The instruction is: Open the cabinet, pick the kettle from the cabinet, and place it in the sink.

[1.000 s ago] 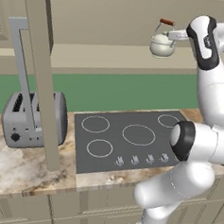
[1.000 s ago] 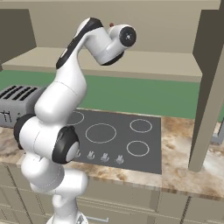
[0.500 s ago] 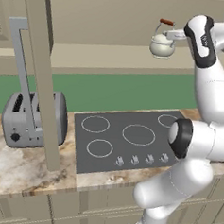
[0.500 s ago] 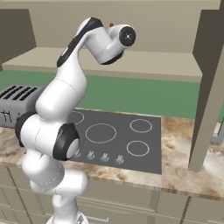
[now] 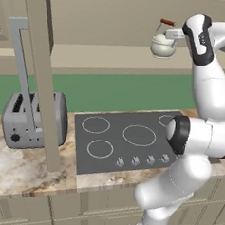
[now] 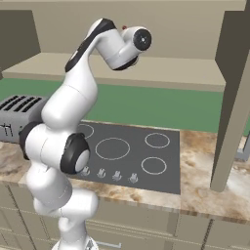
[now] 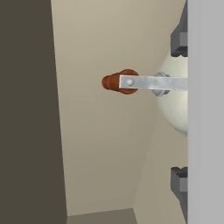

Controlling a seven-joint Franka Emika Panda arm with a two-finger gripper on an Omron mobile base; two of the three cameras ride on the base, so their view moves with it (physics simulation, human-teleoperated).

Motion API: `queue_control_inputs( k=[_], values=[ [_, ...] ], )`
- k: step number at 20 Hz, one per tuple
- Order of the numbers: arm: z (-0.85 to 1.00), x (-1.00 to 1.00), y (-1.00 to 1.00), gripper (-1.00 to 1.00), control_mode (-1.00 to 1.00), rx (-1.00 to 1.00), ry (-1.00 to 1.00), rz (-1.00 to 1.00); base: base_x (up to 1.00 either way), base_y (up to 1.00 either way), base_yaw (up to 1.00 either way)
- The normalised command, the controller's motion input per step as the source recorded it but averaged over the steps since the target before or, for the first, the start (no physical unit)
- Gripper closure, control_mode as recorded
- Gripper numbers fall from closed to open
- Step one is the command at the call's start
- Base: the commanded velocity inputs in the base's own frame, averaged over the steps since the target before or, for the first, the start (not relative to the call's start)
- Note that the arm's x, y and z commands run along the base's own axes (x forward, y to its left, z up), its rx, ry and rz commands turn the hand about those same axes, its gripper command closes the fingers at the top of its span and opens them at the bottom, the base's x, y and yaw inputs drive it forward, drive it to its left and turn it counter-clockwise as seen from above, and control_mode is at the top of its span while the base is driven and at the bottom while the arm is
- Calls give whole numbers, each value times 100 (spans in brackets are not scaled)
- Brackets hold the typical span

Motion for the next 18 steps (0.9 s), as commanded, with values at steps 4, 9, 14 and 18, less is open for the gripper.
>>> queue_control_inputs(
  k=[4, 9, 14, 18],
  values=[
    [0, 13, 0, -100, -100, 0, 0, 0, 0, 0, 0],
    [0, 15, 0, -100, -100, 0, 0, 0, 0, 0, 0],
    [0, 17, 0, -100, -100, 0, 0, 0, 0, 0, 0],
    [0, 14, -3, -100, -100, 0, 0, 0, 0, 0, 0]
  ],
)
